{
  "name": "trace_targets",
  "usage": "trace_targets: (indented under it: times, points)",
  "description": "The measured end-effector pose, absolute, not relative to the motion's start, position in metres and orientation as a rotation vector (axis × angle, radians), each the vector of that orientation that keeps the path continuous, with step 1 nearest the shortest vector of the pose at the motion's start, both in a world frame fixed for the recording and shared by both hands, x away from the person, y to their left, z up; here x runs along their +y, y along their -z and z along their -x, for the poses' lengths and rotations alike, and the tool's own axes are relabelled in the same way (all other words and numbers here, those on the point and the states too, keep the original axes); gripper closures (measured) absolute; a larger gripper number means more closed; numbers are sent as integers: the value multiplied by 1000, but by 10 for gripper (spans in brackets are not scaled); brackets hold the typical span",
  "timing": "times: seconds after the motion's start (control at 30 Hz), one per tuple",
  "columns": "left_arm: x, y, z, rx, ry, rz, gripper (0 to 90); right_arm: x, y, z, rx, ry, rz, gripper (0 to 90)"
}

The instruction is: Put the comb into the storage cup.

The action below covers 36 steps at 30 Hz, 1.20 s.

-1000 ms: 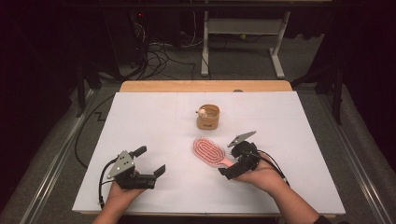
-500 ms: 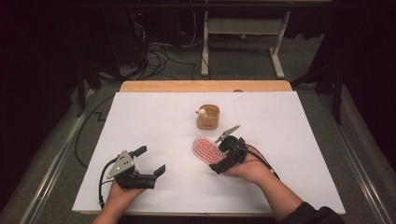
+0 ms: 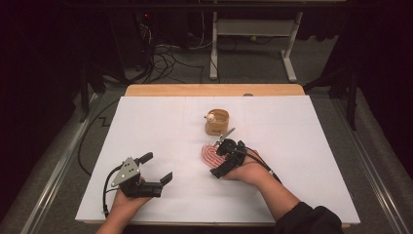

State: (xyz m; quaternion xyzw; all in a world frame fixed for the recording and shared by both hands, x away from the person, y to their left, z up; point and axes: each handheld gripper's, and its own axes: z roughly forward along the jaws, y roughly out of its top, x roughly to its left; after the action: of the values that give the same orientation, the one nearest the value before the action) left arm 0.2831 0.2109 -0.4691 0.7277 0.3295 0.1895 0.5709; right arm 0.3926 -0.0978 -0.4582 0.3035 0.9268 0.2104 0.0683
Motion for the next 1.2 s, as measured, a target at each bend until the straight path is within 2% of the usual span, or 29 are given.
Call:
trace_targets:
  times: [0.57, 0.63, 0.67, 0.7, 1.2]
  points:
    - [211, 468, -282, 770, -446, -1703, 0, -94, 461, -393, 2769, -607, -899, 45]
    - [211, 468, -282, 771, -444, -1704, 0, -95, 460, -393, 2769, -610, -896, 82]
    - [211, 469, -282, 771, -443, -1705, 0, -95, 459, -391, 2764, -621, -885, 159]
    - [211, 469, -282, 770, -443, -1705, 0, -94, 457, -390, 2765, -622, -888, 190]
    - [210, 469, -281, 774, -435, -1703, 0, -95, 457, -391, 2777, -618, -882, 197]
